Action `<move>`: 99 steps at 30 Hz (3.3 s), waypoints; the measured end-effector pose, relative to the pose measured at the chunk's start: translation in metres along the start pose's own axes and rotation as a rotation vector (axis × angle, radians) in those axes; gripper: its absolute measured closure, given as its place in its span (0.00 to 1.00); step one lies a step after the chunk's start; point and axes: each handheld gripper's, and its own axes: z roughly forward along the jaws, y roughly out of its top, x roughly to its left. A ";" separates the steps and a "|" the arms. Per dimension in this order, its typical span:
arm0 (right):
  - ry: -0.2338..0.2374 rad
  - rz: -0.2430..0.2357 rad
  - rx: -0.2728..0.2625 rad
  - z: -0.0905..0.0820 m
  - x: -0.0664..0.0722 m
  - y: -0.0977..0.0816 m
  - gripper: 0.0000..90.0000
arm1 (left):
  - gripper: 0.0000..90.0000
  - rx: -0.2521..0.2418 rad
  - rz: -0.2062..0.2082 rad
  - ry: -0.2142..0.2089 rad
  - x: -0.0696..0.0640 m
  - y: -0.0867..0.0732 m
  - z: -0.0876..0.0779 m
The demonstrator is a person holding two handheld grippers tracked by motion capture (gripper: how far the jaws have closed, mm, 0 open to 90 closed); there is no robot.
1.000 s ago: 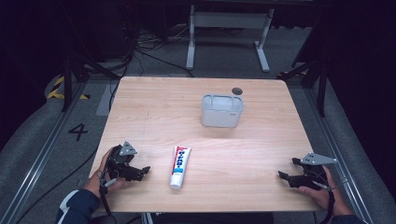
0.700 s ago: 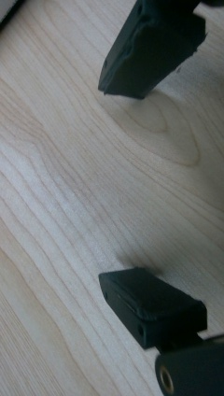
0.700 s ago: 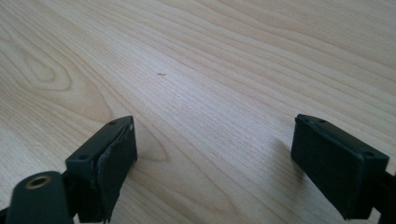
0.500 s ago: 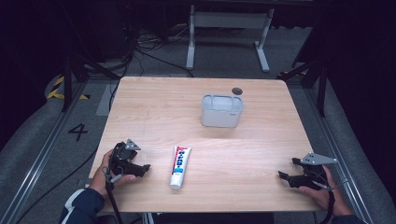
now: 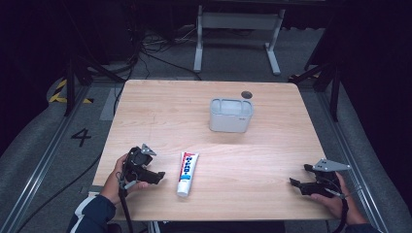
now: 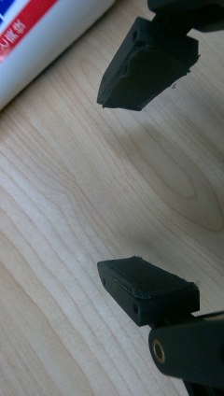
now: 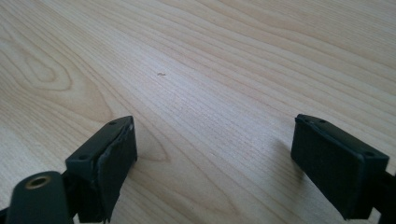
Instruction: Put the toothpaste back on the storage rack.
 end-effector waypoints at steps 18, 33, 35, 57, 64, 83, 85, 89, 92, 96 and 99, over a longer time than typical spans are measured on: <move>0.000 0.000 0.000 0.000 0.000 0.000 0.16 | 0.21 -0.046 0.057 -0.018 -0.028 0.031 -0.002; 0.000 -0.001 0.000 0.000 0.000 0.000 0.16 | 0.21 0.015 0.077 -0.049 -0.050 0.062 0.017; 0.001 -0.002 0.000 0.000 0.000 0.000 0.16 | 0.21 0.028 0.061 -0.048 -0.050 0.066 0.020; 0.002 -0.004 0.000 0.000 0.000 0.000 0.16 | 0.20 0.199 -0.093 -0.029 -0.062 0.088 0.053; 0.002 -0.004 0.000 0.000 0.000 0.000 0.16 | 0.23 0.215 -0.148 -0.009 -0.062 0.092 0.055; 0.002 -0.004 0.000 0.000 0.000 0.000 0.16 | 0.43 0.206 -0.100 0.020 -0.068 0.099 0.056; 0.002 -0.004 0.000 0.000 0.000 0.000 0.16 | 0.45 0.206 -0.084 0.020 -0.069 0.098 0.056; 0.002 -0.003 0.000 0.000 0.000 0.000 0.16 | 0.50 0.218 -0.041 0.014 -0.070 0.098 0.055; 0.002 -0.004 0.000 0.000 0.000 0.000 0.16 | 0.54 0.218 -0.029 0.003 -0.070 0.098 0.055; 0.002 -0.004 0.000 0.000 0.000 0.000 0.16 | 0.58 0.207 -0.021 -0.023 -0.067 0.097 0.054; 0.002 -0.004 0.000 0.000 0.000 0.000 0.16 | 0.61 0.193 0.009 -0.017 -0.067 0.096 0.052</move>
